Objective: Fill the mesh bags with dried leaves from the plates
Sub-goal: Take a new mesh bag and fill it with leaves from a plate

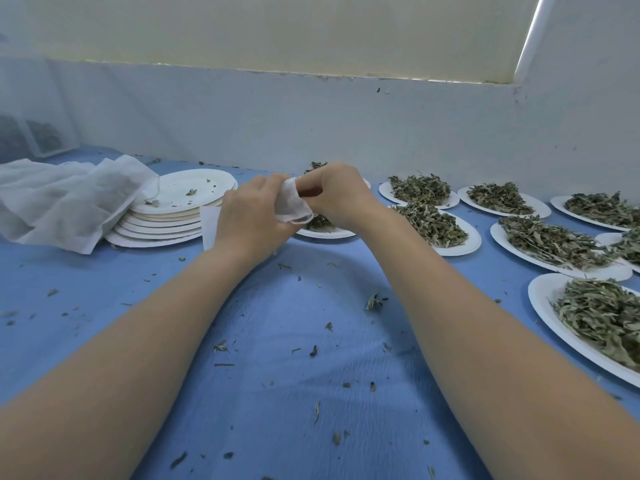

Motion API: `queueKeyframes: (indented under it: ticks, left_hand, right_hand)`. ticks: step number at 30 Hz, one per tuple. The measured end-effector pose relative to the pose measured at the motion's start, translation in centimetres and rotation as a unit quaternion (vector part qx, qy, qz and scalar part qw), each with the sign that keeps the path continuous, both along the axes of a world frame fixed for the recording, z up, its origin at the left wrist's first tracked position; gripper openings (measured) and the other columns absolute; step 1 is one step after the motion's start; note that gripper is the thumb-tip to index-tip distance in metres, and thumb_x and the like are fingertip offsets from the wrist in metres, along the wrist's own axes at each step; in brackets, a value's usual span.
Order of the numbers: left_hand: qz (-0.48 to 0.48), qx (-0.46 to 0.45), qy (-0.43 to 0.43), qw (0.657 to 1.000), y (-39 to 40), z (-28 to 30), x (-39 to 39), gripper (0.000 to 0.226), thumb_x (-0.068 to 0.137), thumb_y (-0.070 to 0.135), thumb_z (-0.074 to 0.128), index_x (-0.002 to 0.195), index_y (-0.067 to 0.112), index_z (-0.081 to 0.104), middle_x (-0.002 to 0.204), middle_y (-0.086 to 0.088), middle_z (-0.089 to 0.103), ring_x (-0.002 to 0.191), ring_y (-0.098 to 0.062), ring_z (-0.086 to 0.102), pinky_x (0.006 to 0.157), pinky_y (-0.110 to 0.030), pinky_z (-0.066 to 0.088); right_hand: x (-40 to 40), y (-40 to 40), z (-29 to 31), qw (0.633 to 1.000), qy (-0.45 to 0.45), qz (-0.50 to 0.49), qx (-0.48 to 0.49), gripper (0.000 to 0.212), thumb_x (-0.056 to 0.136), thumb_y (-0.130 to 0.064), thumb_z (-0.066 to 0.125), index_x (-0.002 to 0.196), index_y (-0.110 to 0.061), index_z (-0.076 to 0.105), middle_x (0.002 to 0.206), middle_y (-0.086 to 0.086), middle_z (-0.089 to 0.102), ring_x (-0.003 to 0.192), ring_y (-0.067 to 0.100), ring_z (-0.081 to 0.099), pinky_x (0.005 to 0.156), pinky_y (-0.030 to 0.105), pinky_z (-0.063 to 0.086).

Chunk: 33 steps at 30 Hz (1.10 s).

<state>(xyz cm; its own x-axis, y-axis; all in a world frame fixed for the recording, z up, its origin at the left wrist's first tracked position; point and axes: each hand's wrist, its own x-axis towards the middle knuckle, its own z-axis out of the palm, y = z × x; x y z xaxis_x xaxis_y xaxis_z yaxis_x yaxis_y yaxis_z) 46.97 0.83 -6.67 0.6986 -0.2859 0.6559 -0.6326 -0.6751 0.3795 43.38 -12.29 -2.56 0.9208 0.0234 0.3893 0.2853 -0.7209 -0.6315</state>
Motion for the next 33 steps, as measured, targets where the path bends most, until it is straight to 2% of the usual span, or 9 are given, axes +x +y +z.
queueKeyframes:
  ticks: [5,9,13,16,20,23,26,29,33]
  left_hand:
    - [-0.008,0.012,-0.023,1.0,0.1,0.0,-0.2,0.061,0.073,0.036,0.07,0.125,0.011,0.051,0.11,-0.013,0.06,0.1,-0.032,0.055,0.085,-0.041,0.042]
    - [0.014,0.026,0.006,1.0,-0.1,-0.1,0.0,0.065,0.074,0.04,0.068,0.129,0.015,0.045,0.119,-0.009,0.057,0.103,-0.031,0.055,0.083,-0.037,0.041]
    - [0.041,0.048,-0.005,0.998,0.1,-0.2,0.5,0.05,0.078,0.034,0.066,0.119,0.013,0.048,0.11,-0.01,0.06,0.096,-0.032,0.055,0.074,-0.035,0.038]
    - [0.059,0.069,-0.015,0.996,0.2,-0.3,0.7,0.044,0.079,0.039,0.064,0.109,0.011,0.05,0.102,-0.01,0.06,0.09,-0.033,0.055,0.069,-0.034,0.037]
    - [0.103,0.067,0.001,0.992,0.6,-0.2,0.8,0.042,0.076,0.038,0.065,0.103,0.011,0.048,0.096,-0.01,0.059,0.087,-0.033,0.055,0.067,-0.033,0.035]
    - [0.129,0.073,0.014,0.989,0.8,-0.1,0.8,0.046,0.075,0.039,0.064,0.108,0.012,0.048,0.097,-0.01,0.058,0.089,-0.033,0.055,0.073,-0.036,0.038]
    - [0.146,0.097,0.014,0.984,0.8,-0.2,0.9,0.049,0.075,0.042,0.064,0.11,0.012,0.047,0.099,-0.011,0.058,0.09,-0.033,0.055,0.078,-0.039,0.04]
    - [0.154,0.119,0.008,0.981,0.7,-0.4,1.1,0.049,0.076,0.044,0.063,0.109,0.013,0.047,0.098,-0.011,0.057,0.091,-0.032,0.055,0.078,-0.038,0.038]
    - [0.152,0.122,0.004,0.981,0.7,-0.6,1.2,0.048,0.074,0.044,0.064,0.107,0.013,0.047,0.097,-0.011,0.058,0.092,-0.032,0.055,0.075,-0.038,0.036]
  right_hand:
    - [-0.9,0.0,0.4,0.996,0.056,0.062,0.018,0.016,0.083,-0.01,0.065,0.069,-0.017,0.068,0.046,-0.016,0.046,0.045,-0.001,0.039,0.048,0.009,0.032]
    - [-0.5,-0.3,0.8,0.999,0.046,-0.001,-0.029,0.012,0.083,-0.007,0.061,0.074,0.0,0.067,0.05,-0.006,0.032,0.039,0.007,0.024,0.04,0.013,0.021]
    - [-0.7,-0.4,0.9,0.997,0.073,0.012,0.011,0.012,0.083,-0.01,0.065,0.09,-0.01,0.074,0.044,-0.013,0.046,0.034,0.002,0.034,0.037,0.006,0.026]
    - [-1.0,-0.7,1.1,0.989,0.102,0.059,0.085,0.018,0.08,-0.006,0.069,0.098,-0.01,0.074,0.074,0.002,0.071,0.063,0.007,0.067,0.063,0.014,0.052]
    - [-0.4,-1.3,1.0,0.978,0.083,0.042,0.186,0.018,0.081,-0.012,0.072,0.099,-0.012,0.071,0.096,0.01,0.072,0.082,0.021,0.07,0.08,0.029,0.057]
    - [0.5,-2.2,0.1,0.993,0.009,-0.117,0.008,0.025,0.088,-0.026,0.062,0.113,-0.024,0.064,0.112,0.004,0.066,0.096,0.018,0.062,0.084,0.027,0.049]
    - [1.0,-2.8,-1.4,0.964,0.051,-0.142,-0.22,0.05,0.093,-0.042,0.05,0.141,-0.029,0.039,0.14,0.003,0.044,0.128,0.026,0.039,0.104,0.034,0.032]
    - [1.2,-3.2,-2.4,0.945,0.088,-0.144,-0.28,0.051,0.094,-0.048,0.045,0.14,-0.025,0.041,0.139,0.009,0.044,0.127,0.031,0.038,0.098,0.035,0.032]
    - [1.1,-3.4,-2.8,0.961,0.04,-0.153,-0.228,0.038,0.09,-0.037,0.058,0.122,-0.015,0.058,0.114,0.009,0.061,0.108,0.024,0.051,0.077,0.029,0.036]
